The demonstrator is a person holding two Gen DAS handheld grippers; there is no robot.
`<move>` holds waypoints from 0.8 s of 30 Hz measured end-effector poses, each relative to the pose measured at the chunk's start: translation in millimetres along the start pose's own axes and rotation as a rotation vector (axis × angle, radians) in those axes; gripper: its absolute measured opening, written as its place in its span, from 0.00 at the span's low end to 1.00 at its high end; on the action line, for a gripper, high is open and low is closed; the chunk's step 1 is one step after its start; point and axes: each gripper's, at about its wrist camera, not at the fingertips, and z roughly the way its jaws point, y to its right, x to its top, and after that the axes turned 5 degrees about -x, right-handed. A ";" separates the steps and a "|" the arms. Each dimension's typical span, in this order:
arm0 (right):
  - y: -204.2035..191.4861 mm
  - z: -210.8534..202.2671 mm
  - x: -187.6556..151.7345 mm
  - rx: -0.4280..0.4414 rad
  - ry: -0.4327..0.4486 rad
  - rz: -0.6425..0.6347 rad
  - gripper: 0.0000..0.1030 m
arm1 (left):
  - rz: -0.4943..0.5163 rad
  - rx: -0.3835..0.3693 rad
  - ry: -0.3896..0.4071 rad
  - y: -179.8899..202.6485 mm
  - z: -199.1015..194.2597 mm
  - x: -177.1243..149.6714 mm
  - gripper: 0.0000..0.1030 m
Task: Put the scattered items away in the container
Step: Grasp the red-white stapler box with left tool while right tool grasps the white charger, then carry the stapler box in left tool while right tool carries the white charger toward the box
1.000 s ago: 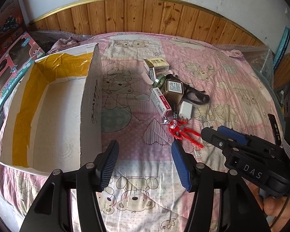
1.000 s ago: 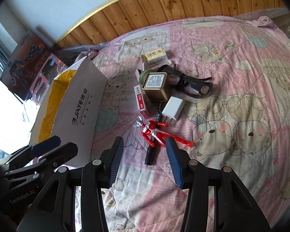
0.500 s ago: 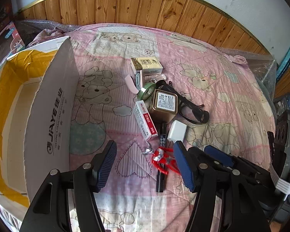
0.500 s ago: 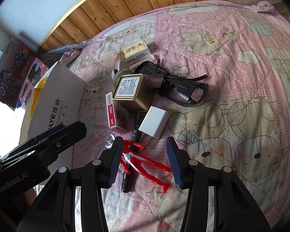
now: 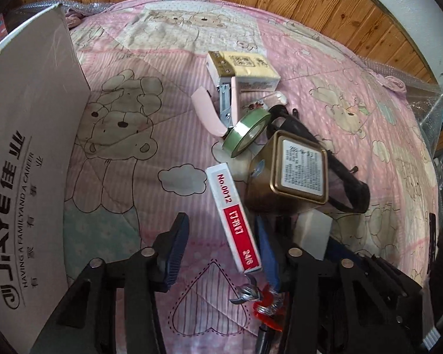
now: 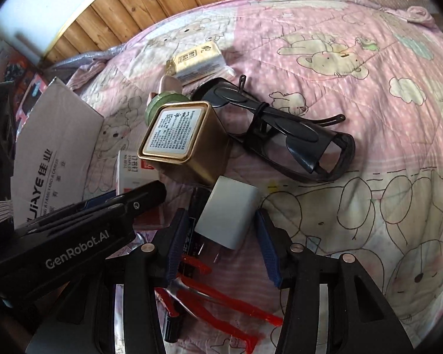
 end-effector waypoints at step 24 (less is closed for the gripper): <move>9.0 -48.2 -10.8 0.003 0.055 0.021 0.35 | 0.052 -0.022 0.109 4.4 -57.0 -11.6 0.15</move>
